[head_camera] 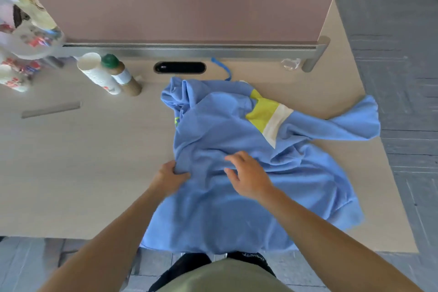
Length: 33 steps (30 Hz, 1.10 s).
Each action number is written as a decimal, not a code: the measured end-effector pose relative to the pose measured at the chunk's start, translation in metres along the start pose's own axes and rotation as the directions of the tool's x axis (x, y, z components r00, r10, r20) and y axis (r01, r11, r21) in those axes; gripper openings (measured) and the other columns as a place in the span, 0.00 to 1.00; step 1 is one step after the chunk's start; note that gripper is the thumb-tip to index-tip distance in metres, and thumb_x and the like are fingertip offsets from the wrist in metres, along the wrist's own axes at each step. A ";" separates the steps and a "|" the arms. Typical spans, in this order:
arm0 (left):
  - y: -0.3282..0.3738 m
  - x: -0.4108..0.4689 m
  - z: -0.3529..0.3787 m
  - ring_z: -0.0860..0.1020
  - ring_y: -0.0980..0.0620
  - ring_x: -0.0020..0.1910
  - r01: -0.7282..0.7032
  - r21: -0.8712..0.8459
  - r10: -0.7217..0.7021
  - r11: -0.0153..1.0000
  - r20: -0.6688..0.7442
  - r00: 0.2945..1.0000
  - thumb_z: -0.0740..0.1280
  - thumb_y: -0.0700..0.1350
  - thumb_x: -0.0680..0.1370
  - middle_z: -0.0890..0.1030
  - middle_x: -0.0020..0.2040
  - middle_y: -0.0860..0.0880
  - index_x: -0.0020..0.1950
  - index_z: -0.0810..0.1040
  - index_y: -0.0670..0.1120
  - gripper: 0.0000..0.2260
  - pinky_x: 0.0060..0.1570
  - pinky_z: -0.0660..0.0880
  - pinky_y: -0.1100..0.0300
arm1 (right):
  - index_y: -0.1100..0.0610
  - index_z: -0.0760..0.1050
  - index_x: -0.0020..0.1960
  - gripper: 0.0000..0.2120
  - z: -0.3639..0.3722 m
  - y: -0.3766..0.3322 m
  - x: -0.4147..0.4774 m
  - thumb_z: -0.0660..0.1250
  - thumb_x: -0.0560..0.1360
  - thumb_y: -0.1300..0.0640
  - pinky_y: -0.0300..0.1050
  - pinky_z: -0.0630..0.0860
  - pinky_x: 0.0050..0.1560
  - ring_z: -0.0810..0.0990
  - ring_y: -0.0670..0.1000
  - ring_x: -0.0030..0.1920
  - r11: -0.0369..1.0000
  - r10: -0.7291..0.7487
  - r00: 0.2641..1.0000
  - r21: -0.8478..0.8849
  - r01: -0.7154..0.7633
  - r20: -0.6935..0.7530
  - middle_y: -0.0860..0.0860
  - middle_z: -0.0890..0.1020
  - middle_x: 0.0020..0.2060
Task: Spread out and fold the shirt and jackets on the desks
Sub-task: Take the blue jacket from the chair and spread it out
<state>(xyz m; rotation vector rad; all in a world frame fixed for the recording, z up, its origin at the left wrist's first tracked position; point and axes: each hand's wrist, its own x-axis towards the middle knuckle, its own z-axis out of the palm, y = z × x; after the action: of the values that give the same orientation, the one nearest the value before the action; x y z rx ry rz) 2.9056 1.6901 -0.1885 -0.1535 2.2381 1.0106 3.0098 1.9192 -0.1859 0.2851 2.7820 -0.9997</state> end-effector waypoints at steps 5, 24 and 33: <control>-0.003 -0.043 0.021 0.72 0.50 0.51 -0.614 0.256 0.505 0.746 0.383 0.774 0.65 0.50 0.71 0.77 0.49 0.46 0.47 0.78 0.38 0.15 0.53 0.70 0.58 | 0.60 0.74 0.58 0.21 0.011 -0.083 0.039 0.64 0.79 0.42 0.46 0.70 0.54 0.78 0.57 0.59 0.819 0.407 0.899 0.371 -0.438 0.162 0.56 0.81 0.56; 0.031 -0.031 0.063 0.65 0.56 0.27 0.074 -0.291 0.100 0.954 0.541 0.835 0.71 0.54 0.78 0.72 0.30 0.55 0.48 0.77 0.49 0.09 0.28 0.60 0.62 | 0.60 0.77 0.64 0.16 -0.059 -0.036 -0.067 0.56 0.83 0.58 0.49 0.82 0.46 0.84 0.56 0.53 0.031 0.470 0.802 0.901 -0.433 0.370 0.58 0.84 0.57; 0.051 -0.047 0.068 0.80 0.52 0.34 0.215 -0.655 0.089 0.724 0.398 0.913 0.57 0.38 0.84 0.82 0.39 0.46 0.54 0.76 0.43 0.08 0.33 0.77 0.60 | 0.61 0.78 0.60 0.10 -0.085 0.020 -0.066 0.62 0.82 0.60 0.45 0.78 0.44 0.82 0.52 0.44 0.304 0.760 0.644 0.830 -0.467 0.085 0.55 0.84 0.45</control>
<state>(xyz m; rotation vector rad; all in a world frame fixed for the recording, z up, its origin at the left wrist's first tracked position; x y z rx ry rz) 2.9591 1.7661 -0.1599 -0.3115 1.3782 1.6370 3.0706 1.9812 -0.1191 1.6674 1.7749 -1.9794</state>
